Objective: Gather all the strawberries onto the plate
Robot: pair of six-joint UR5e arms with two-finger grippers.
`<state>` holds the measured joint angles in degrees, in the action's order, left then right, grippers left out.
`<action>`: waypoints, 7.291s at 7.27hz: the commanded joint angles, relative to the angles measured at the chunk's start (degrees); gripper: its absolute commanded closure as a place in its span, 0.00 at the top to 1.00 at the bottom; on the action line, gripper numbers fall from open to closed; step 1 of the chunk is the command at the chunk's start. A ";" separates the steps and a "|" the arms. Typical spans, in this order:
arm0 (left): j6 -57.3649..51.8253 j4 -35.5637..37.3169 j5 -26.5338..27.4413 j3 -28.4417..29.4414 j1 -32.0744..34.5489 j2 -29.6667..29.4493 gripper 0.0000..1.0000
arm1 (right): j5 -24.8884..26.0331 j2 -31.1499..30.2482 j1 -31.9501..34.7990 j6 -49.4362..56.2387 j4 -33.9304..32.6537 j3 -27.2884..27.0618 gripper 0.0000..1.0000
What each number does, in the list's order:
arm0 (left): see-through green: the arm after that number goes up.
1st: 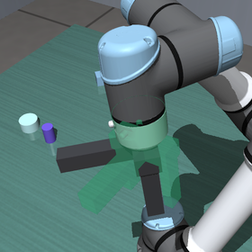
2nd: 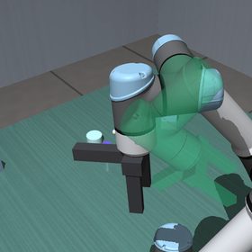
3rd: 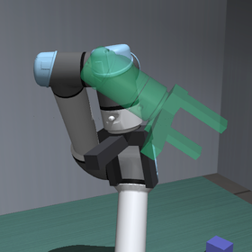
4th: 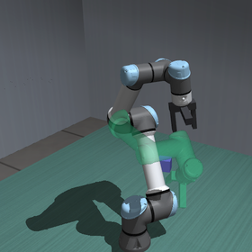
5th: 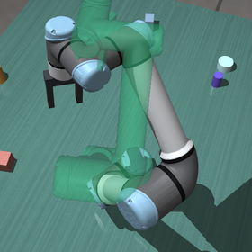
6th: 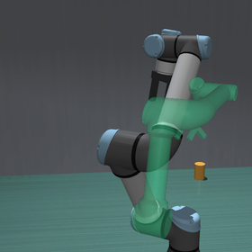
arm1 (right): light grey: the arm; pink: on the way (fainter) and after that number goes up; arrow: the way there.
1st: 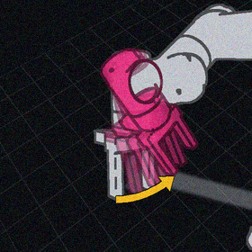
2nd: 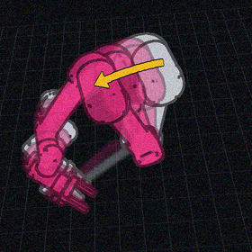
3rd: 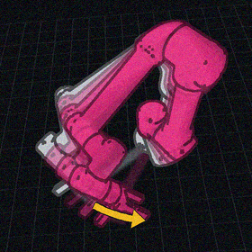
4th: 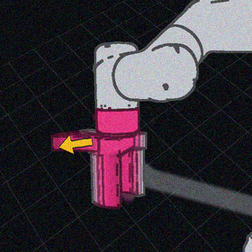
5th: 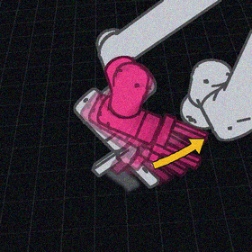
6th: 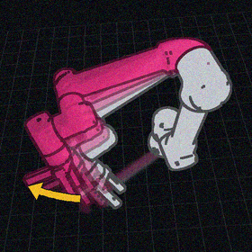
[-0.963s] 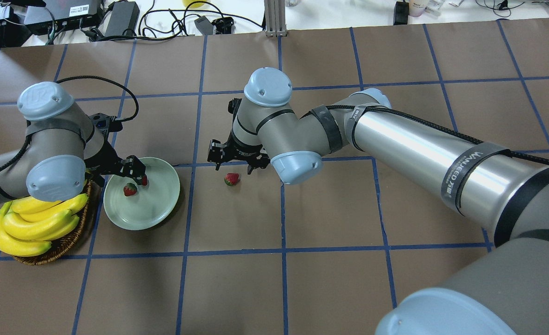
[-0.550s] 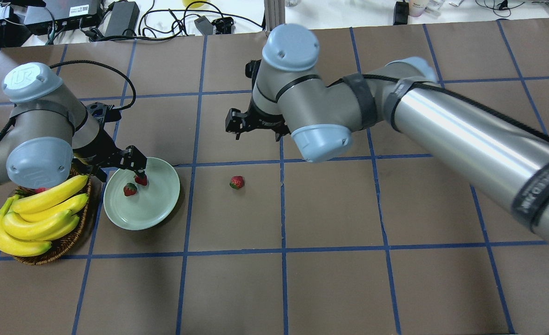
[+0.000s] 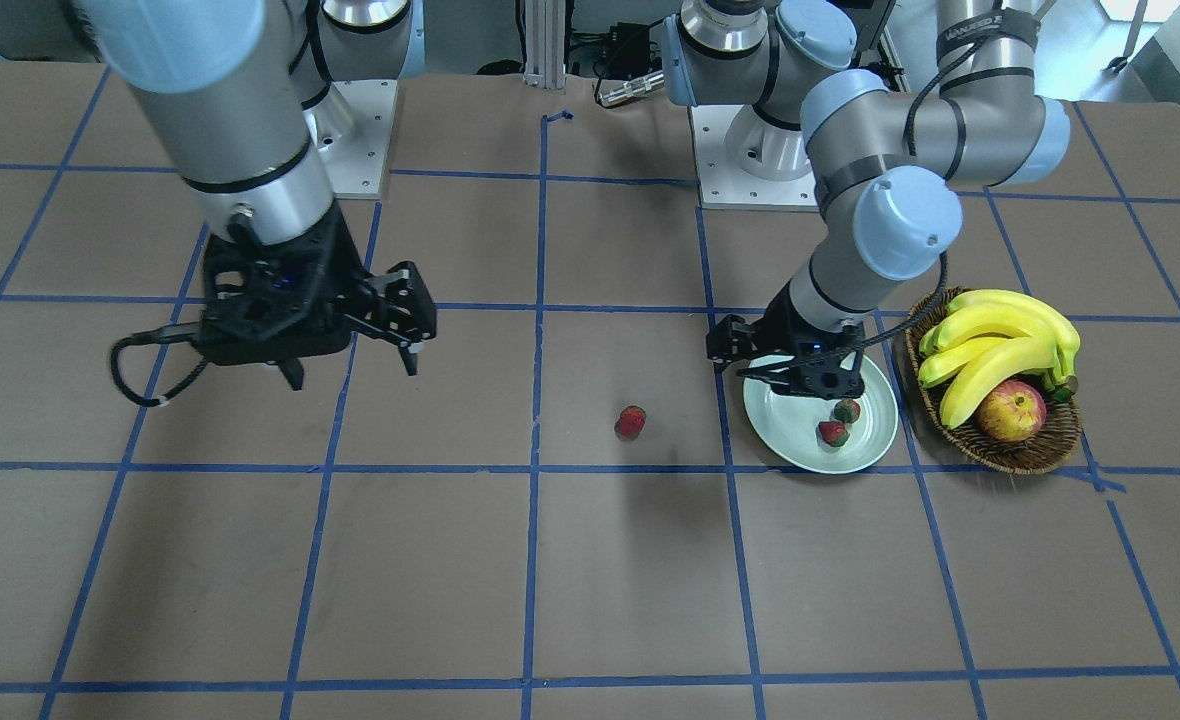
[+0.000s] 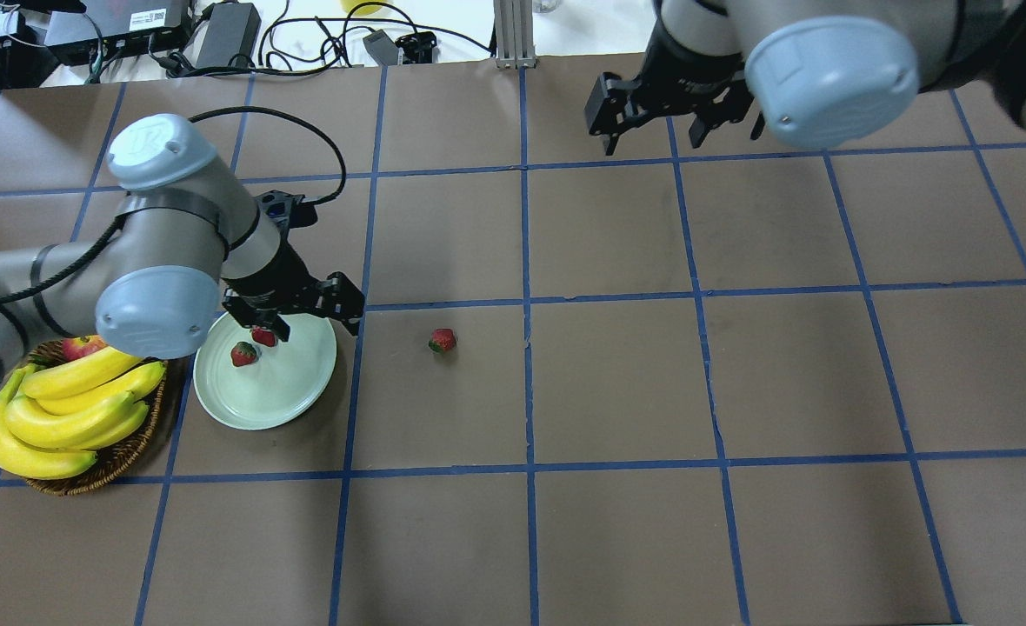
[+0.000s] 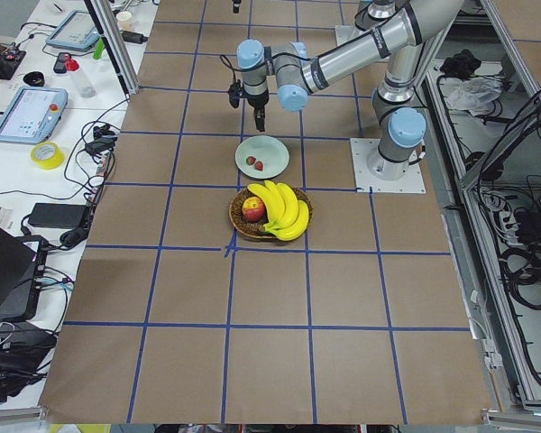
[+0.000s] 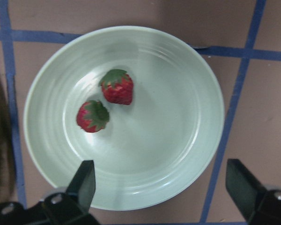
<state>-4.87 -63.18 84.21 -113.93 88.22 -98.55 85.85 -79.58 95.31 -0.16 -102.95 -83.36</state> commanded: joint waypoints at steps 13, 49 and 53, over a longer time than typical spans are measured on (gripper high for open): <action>3.46 13.17 -3.71 1.96 11.09 -14.91 0.24 | 0.28 -6.90 -5.58 2.45 3.46 -4.53 1.00; 3.81 -21.98 6.23 23.75 1.69 11.19 1.00 | -0.42 -6.99 -5.58 2.45 3.28 -4.88 1.00; 2.93 -21.37 6.05 22.96 1.60 10.93 1.00 | -0.42 -6.99 -5.58 2.45 3.37 -4.88 1.00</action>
<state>-1.82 -84.80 90.30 -90.94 89.80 -87.60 85.43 -86.57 89.74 2.31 -99.58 -88.24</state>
